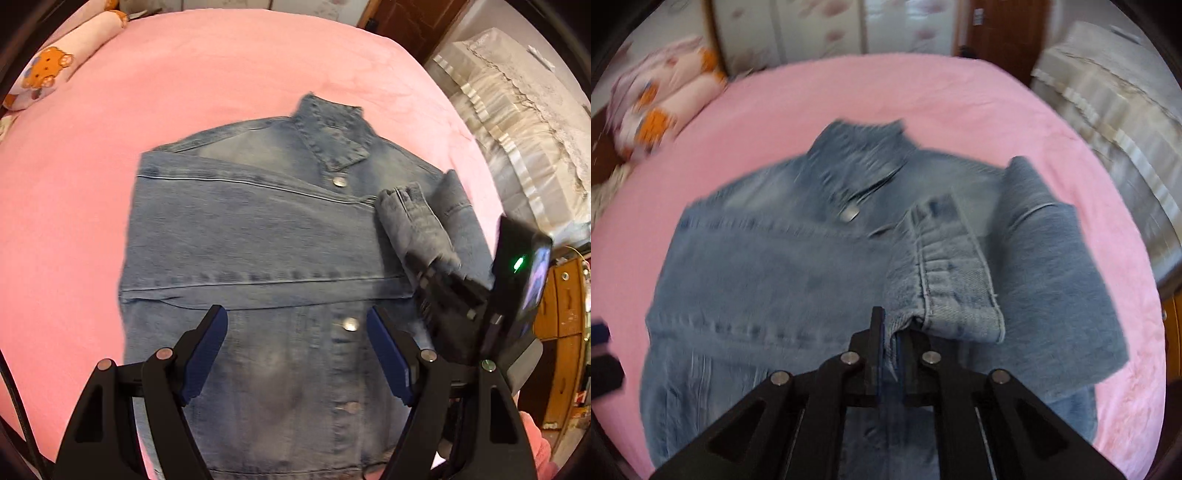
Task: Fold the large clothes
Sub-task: 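Fold the held sleeve across the jacket front with the right gripper, then grasp the jacket side edge with the left gripper and lift it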
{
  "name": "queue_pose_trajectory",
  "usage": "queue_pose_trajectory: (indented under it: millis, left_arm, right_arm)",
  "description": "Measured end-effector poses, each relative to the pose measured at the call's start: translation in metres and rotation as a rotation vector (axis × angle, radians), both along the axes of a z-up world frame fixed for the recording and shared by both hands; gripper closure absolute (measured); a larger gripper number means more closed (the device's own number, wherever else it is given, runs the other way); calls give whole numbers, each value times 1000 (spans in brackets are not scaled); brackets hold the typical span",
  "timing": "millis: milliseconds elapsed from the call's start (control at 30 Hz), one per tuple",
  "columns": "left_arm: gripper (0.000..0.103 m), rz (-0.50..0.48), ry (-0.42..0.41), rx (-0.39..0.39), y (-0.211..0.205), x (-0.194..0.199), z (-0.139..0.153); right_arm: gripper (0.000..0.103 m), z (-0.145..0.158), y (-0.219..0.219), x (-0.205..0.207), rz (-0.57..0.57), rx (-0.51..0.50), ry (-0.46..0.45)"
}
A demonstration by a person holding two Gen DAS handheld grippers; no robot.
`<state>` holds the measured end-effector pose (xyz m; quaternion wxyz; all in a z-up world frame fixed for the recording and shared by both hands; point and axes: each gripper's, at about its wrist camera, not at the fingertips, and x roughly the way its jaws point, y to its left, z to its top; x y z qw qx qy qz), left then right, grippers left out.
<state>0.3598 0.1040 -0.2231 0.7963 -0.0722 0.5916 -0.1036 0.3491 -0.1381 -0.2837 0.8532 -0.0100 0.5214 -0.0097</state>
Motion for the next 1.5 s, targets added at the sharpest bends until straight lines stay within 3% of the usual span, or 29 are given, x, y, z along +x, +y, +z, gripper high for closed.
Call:
queue_pose_trajectory:
  millis: [200,300,400,633,767,1000,1167,1267,1400,1500]
  left_arm:
    - [27,60,53,-12,21,-2,-20]
    - [27,58,79,-20,14,-7,-28]
    - [27,41,83,-20,-1,-11,-33]
    - [27,78,127,-136,-40,-9,-57]
    - [27,168,189,-217,-55,-4,-83]
    - [34,361,213,-320,-60,-3,-127]
    - [47,465,172,-296,-63,2,-138]
    - [64,506,155,-271,-70,9,-139]
    - [78,524,135,-187,-84,18,-134]
    - [81,520,97,-98,-104,19,-122]
  right_arm:
    - [93,-10,11,-16,81,42,59]
    - [92,-1,0,-27,100,117,74]
    - [92,14,-12,-41,106,125,56]
    - [90,32,-60,-75,15,96,63]
    - [90,28,-98,-93,-63,93,103]
    - [90,11,-149,-108,-113,82,159]
    - [90,6,-168,-109,-72,70,159]
    - [90,3,-179,-106,-55,57,161]
    - [90,-2,-195,-97,-48,71,162]
    - [90,-7,-204,-91,-43,87,163]
